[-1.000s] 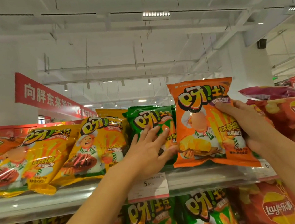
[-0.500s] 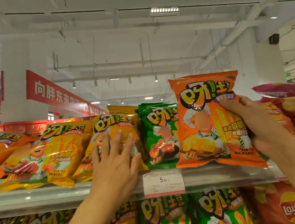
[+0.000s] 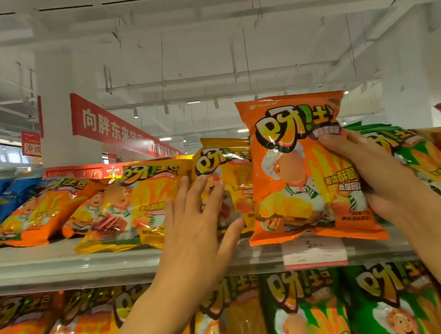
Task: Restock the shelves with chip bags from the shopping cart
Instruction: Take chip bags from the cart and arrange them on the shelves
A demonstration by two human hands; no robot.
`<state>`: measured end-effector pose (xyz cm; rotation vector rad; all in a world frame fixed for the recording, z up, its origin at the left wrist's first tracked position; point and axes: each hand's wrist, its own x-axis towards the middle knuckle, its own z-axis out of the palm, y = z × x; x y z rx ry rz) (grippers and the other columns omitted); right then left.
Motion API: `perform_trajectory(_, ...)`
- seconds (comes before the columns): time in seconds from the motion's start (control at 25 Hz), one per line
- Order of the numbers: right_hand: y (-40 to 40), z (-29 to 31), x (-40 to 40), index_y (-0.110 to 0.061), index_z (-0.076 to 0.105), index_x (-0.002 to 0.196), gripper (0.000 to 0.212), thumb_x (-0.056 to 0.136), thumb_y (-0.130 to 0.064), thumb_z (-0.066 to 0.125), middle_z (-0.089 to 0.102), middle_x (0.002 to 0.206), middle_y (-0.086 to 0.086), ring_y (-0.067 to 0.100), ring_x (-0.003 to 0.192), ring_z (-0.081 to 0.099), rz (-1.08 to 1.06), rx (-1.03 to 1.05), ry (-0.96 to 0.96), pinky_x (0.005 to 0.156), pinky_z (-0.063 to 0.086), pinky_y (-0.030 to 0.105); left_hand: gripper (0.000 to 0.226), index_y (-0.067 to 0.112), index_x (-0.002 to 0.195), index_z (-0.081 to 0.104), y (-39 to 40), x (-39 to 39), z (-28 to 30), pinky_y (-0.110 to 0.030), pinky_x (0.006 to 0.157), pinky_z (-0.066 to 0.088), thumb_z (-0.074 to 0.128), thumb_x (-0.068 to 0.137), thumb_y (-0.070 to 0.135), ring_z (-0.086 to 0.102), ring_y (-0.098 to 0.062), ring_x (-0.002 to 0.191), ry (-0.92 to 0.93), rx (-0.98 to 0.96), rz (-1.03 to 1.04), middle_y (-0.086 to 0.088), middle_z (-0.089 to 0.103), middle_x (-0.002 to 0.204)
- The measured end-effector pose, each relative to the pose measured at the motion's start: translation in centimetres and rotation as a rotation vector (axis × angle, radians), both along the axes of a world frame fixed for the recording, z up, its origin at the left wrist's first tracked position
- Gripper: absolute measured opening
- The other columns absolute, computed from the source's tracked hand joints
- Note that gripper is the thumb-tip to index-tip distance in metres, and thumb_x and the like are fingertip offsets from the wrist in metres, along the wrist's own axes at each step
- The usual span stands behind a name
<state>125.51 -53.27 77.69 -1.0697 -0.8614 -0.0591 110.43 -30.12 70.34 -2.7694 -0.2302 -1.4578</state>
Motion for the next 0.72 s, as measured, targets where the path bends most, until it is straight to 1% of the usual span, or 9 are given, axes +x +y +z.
perform_trajectory(0.08,2.6,0.5,-1.7,-0.023,0.063,0.126,0.051,0.078,-0.032,0.078,0.078,0.108,0.009,0.025,0.091,0.077,0.020,-0.014,-0.022,0.065,0.062,0.035,0.076,0.037,0.160,0.014,2.6,-1.8,-0.1,-0.052,0.126,0.004,0.021,0.092,0.071,-0.014,-0.019,0.155,-0.001,0.002,0.042,0.005,0.008,0.168)
perform_trajectory(0.2,7.3,1.4,-4.9,-0.021,0.060,0.131,0.059,0.076,-0.032,0.080,0.078,0.109,0.010,0.026,0.093,0.077,0.038,-0.018,-0.047,0.065,0.062,0.036,0.082,0.038,0.160,0.010,6.9,-4.6,-0.3,-0.050,0.126,-0.002,0.006,0.089,0.080,-0.018,-0.018,0.154,-0.020,0.000,0.079,0.007,0.002,0.168)
perform_trajectory(0.32,12.6,1.9,-8.5,-0.021,0.060,0.130,0.059,0.075,-0.033,0.079,0.078,0.108,0.010,0.025,0.092,0.077,0.027,-0.009,-0.051,0.065,0.062,0.036,0.085,0.037,0.160,0.008,12.1,-7.9,-0.4,-0.050,0.126,0.001,0.002,0.087,0.079,-0.017,-0.020,0.155,-0.035,0.010,0.078,0.006,0.002,0.169)
perform_trajectory(0.4,16.9,2.2,-11.1,-0.022,0.064,0.124,0.052,0.075,-0.033,0.078,0.078,0.106,0.010,0.024,0.090,0.078,0.034,-0.013,-0.049,0.064,0.062,0.036,0.085,0.038,0.160,0.007,16.3,-10.5,-0.5,-0.048,0.126,-0.002,0.002,0.085,0.078,-0.017,-0.018,0.154,-0.051,0.018,0.080,0.007,0.002,0.168)
perform_trajectory(0.44,18.8,2.2,-12.4,-0.022,0.065,0.122,0.050,0.075,-0.034,0.078,0.079,0.105,0.009,0.024,0.089,0.078,0.033,-0.015,-0.056,0.063,0.062,0.035,0.084,0.036,0.160,0.010,18.1,-11.6,-0.6,-0.047,0.126,-0.001,0.004,0.087,0.076,-0.015,-0.018,0.155,-0.060,0.015,0.070,0.006,0.004,0.167)
perform_trajectory(0.48,20.7,2.3,-13.7,-0.023,0.065,0.121,0.049,0.075,-0.034,0.078,0.079,0.105,0.009,0.024,0.089,0.078,0.024,-0.017,-0.065,0.063,0.062,0.035,0.082,0.034,0.160,0.014,20.0,-12.6,-0.7,-0.048,0.127,0.003,0.007,0.089,0.075,-0.010,-0.020,0.155,-0.067,0.017,0.056,0.005,0.009,0.166)
perform_trajectory(0.56,24.3,2.3,-15.7,-0.022,0.064,0.125,0.053,0.076,-0.035,0.078,0.078,0.106,0.009,0.025,0.091,0.077,-0.007,-0.021,-0.069,0.065,0.063,0.037,0.077,0.028,0.158,0.026,23.4,-14.2,-1.4,-0.046,0.124,0.017,0.017,0.094,0.070,0.010,-0.023,0.153,-0.052,0.040,0.034,0.001,0.024,0.161)
perform_trajectory(0.64,27.2,2.4,-17.1,-0.019,0.060,0.131,0.051,0.084,-0.032,0.076,0.078,0.107,0.009,0.026,0.092,0.077,-0.020,-0.010,-0.068,0.068,0.064,0.038,0.067,0.026,0.154,0.035,26.5,-15.1,-2.3,-0.039,0.118,0.029,0.027,0.100,0.064,0.033,-0.022,0.141,-0.038,0.060,0.008,0.001,0.041,0.147)
perform_trajectory(0.72,29.9,2.6,-18.0,-0.017,0.055,0.136,0.051,0.089,-0.028,0.073,0.078,0.106,0.010,0.026,0.091,0.077,-0.028,0.001,-0.055,0.065,0.063,0.036,0.061,0.028,0.151,0.036,28.9,-15.5,-3.2,-0.031,0.108,0.036,0.031,0.101,0.062,0.044,-0.018,0.127,-0.029,0.072,-0.028,0.007,0.049,0.132)
